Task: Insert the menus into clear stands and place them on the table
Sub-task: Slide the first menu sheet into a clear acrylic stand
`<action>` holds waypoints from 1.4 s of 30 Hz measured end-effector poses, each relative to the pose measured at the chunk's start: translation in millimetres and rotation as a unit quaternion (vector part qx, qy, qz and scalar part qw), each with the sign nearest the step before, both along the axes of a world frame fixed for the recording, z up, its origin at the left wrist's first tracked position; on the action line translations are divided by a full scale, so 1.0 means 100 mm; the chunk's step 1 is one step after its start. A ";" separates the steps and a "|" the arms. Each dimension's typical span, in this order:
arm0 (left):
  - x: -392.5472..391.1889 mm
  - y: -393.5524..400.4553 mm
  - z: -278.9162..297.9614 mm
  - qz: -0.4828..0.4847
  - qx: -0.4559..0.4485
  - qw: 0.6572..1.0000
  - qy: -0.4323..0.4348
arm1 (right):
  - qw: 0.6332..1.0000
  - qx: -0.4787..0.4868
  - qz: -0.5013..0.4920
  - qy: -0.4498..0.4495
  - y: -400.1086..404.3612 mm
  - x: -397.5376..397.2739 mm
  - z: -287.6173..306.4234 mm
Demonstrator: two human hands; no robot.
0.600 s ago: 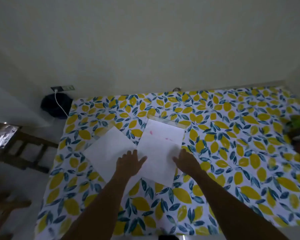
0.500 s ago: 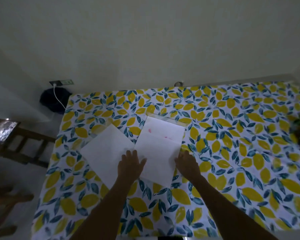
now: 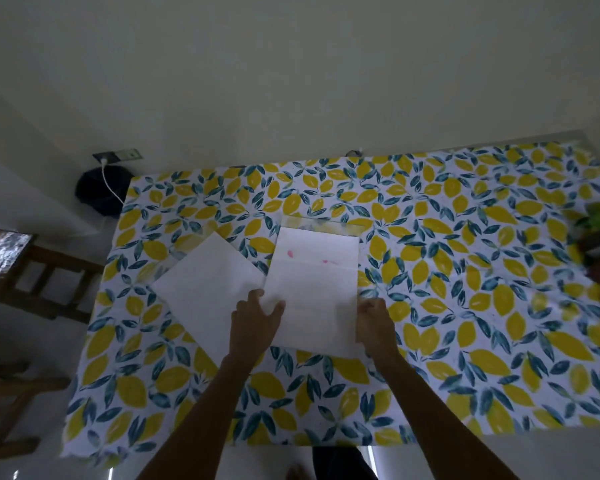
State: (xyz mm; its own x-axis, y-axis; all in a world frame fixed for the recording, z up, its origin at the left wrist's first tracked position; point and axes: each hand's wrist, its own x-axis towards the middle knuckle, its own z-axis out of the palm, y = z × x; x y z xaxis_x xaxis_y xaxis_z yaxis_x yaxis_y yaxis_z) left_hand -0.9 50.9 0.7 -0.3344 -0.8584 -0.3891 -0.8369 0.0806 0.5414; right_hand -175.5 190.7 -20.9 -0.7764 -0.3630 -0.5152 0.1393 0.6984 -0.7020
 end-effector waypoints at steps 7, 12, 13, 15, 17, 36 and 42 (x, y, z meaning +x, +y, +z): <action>0.35 0.62 0.55 0.024 -0.012 0.990 0.137 | 0.984 -0.165 -0.049 -0.043 0.66 -0.02 0.53; 0.51 0.94 0.92 0.026 -0.033 0.979 0.199 | 0.975 -0.223 0.001 -0.011 1.10 0.07 0.75; 0.53 0.98 0.97 0.025 -0.034 0.978 0.206 | 0.971 -0.238 -0.003 -0.019 1.14 0.09 0.81; 0.52 1.01 1.05 0.025 -0.034 0.974 0.222 | 0.965 -0.259 -0.005 -0.027 1.18 0.09 0.90; 0.49 0.99 1.11 0.023 -0.030 0.972 0.232 | 0.964 -0.264 0.014 -0.009 1.16 0.07 0.96; -0.42 -0.38 0.41 -0.002 -0.103 0.978 0.183 | 0.981 -0.139 0.083 0.109 -0.28 -0.87 0.49; -0.57 -0.48 0.15 0.017 -0.059 0.985 0.159 | 0.981 -0.059 0.127 0.137 -0.40 -0.98 0.10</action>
State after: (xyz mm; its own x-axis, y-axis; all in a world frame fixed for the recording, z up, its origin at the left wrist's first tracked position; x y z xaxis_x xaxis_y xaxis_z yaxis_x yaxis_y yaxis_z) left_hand -57.8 2.7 16.0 -0.3947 -0.9036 -0.1663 -0.6290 0.1338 0.7658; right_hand -273.4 150.7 -11.1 -0.7574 -0.6062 -0.2426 -0.2336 0.5986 -0.7663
